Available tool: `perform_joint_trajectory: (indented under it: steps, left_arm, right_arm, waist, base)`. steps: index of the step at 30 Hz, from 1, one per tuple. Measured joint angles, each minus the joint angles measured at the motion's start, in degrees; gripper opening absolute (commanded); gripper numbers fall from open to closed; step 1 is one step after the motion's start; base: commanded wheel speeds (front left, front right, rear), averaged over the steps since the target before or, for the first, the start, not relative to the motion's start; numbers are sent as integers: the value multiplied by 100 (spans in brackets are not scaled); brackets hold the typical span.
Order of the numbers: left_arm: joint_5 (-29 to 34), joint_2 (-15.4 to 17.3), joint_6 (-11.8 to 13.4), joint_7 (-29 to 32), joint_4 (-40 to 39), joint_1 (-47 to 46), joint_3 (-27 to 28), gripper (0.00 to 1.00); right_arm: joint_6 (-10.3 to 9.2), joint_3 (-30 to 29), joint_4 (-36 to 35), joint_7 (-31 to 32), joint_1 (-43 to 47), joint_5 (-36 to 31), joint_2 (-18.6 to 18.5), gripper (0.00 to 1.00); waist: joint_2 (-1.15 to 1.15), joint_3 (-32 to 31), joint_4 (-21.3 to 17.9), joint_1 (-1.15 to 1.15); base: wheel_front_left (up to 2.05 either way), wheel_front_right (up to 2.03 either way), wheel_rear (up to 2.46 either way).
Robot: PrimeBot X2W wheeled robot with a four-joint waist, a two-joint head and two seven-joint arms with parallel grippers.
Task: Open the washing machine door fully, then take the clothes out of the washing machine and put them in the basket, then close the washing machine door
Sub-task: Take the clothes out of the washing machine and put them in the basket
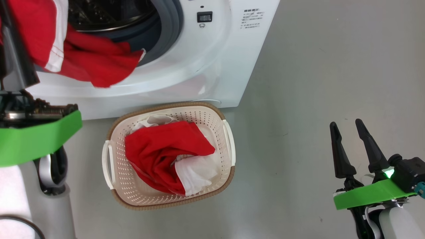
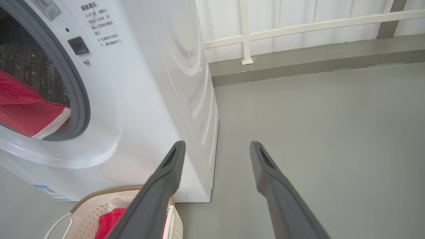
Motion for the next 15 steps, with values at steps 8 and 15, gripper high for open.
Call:
perform_joint_trajectory:
  steps: [8, 15]
  left_arm:
    - [8, -33, 0, 0, 287, 236, -85, 0]
    - [-174, -33, -1, 0, 1082, 490, -193, 0]
  right_arm:
    - [0, 1, -1, -1, -2, 0, 1, 100]
    - [0, 11, -10, 0, -21, 0, 5, 100]
  waist:
    - [0, 35, -16, 0]
    - [0, 142, -57, 0]
  base:
    - [0, 0, 0]
    - [0, 0, 0]
